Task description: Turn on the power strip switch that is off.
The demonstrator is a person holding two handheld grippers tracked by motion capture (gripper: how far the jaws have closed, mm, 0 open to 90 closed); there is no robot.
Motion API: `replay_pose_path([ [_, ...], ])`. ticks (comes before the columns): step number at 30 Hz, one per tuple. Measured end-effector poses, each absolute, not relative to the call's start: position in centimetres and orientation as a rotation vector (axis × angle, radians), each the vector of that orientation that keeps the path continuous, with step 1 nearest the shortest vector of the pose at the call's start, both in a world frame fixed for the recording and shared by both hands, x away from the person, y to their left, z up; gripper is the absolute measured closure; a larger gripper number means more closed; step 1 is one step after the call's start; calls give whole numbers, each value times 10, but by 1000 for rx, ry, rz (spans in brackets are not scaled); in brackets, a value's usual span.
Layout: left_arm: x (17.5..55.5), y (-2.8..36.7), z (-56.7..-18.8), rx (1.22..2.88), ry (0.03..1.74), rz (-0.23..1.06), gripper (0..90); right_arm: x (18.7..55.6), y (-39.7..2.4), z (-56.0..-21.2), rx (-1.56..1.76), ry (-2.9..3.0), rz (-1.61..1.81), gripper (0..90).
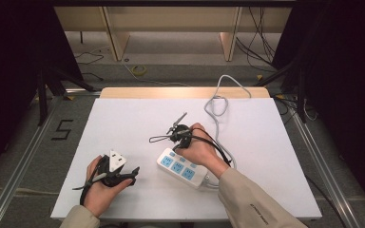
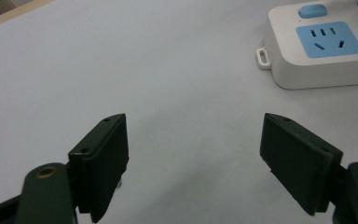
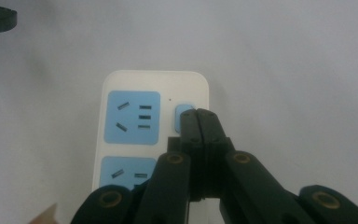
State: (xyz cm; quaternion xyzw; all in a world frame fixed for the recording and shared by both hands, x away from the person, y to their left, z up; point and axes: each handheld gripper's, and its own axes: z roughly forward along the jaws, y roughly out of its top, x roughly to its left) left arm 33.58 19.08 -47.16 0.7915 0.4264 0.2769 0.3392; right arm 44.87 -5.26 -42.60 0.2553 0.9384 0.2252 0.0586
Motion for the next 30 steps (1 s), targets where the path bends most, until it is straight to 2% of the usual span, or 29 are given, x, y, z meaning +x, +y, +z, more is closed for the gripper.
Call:
replay_pose_path([
  [30, 336, 191, -472, 2062, 1109, 719, 235, 454, -38, -431, 754, 2862, 653, 900],
])
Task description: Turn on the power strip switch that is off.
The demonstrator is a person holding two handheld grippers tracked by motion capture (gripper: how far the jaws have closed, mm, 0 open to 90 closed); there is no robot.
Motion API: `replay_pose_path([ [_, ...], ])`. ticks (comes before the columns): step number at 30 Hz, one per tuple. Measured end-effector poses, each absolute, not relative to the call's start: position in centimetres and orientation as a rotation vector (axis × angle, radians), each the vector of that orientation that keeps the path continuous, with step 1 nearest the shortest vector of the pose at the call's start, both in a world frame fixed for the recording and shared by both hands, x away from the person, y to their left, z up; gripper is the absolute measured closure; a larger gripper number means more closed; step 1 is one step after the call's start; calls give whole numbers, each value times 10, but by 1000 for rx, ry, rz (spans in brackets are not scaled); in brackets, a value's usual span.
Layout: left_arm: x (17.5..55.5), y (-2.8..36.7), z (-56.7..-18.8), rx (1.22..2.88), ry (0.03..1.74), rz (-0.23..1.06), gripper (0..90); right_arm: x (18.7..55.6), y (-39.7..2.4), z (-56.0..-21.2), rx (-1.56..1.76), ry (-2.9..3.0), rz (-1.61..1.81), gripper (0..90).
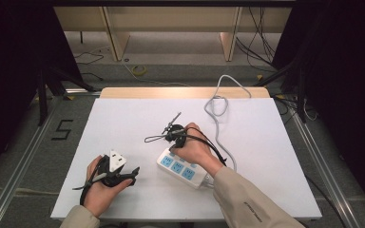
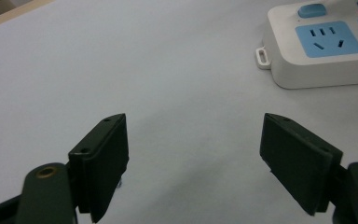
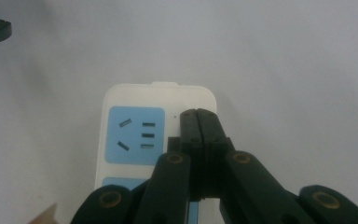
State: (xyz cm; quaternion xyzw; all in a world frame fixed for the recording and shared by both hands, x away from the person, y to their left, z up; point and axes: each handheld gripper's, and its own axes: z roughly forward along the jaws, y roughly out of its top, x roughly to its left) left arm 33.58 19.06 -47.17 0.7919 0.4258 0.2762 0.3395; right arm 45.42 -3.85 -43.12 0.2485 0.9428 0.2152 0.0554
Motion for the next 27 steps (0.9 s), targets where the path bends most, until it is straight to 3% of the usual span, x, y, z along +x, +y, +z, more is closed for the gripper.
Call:
replay_pose_path([
  [27, 336, 190, -472, 2066, 1104, 718, 236, 457, -32, -434, 765, 2875, 605, 900],
])
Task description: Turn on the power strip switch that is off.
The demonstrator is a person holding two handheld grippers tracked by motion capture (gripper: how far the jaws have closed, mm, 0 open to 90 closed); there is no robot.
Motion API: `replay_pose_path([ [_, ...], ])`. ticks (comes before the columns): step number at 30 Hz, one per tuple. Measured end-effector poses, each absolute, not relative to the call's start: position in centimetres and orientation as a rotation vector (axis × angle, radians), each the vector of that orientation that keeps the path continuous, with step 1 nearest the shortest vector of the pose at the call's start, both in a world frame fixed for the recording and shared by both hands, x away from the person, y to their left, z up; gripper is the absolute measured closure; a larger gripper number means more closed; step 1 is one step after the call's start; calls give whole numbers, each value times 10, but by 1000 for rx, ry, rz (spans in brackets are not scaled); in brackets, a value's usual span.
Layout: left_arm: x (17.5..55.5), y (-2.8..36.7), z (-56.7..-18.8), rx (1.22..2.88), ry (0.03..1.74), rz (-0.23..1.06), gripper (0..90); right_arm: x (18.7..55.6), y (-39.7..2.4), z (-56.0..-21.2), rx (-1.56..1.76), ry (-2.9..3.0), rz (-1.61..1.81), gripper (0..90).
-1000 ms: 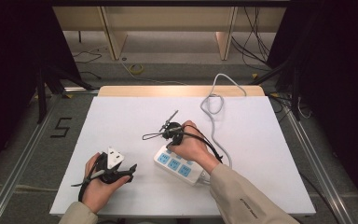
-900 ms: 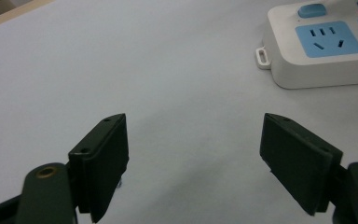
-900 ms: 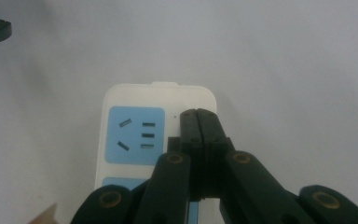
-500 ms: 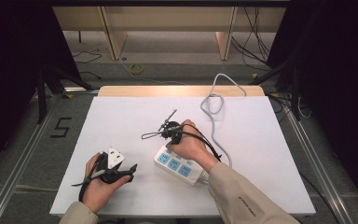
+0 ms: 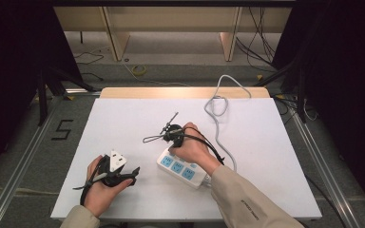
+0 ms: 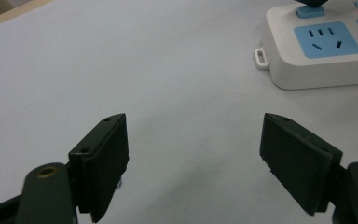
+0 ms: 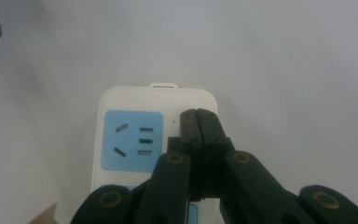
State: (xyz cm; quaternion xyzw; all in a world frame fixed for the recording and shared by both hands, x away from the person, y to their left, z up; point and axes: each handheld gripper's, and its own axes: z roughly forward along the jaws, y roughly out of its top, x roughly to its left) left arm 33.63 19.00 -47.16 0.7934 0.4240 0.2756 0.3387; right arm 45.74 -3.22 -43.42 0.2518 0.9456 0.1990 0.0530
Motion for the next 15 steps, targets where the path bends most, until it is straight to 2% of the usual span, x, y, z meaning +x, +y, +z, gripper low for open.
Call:
replay_pose_path([
  [15, 336, 190, -472, 2066, 1105, 718, 236, 458, -28, -434, 762, 2887, 582, 900],
])
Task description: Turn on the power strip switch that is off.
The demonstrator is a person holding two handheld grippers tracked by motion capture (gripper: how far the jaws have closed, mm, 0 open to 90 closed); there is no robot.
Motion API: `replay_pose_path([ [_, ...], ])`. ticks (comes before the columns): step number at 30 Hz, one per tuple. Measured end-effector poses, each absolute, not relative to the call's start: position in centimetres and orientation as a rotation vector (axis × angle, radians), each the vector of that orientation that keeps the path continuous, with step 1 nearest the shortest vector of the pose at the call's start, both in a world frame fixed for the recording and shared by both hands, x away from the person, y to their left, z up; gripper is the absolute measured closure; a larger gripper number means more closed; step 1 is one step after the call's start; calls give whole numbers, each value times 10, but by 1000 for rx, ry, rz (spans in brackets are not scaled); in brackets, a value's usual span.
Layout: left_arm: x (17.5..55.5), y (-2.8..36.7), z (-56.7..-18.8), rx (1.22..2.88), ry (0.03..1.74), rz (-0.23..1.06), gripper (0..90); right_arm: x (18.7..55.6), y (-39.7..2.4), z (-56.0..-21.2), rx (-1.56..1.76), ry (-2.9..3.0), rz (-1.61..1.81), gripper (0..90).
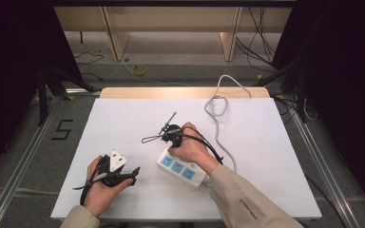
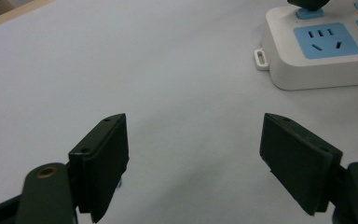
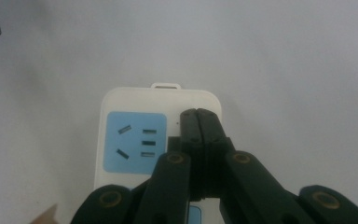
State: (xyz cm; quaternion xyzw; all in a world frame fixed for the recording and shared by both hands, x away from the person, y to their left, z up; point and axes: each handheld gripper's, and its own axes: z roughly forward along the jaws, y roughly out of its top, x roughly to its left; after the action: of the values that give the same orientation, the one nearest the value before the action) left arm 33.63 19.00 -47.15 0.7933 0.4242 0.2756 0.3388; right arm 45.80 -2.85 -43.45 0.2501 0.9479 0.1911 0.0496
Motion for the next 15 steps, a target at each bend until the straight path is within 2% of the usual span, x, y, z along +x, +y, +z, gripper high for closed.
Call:
replay_pose_path([
  [15, 336, 190, -471, 2066, 1100, 719, 236, 460, -28, -435, 767, 2910, 549, 900],
])
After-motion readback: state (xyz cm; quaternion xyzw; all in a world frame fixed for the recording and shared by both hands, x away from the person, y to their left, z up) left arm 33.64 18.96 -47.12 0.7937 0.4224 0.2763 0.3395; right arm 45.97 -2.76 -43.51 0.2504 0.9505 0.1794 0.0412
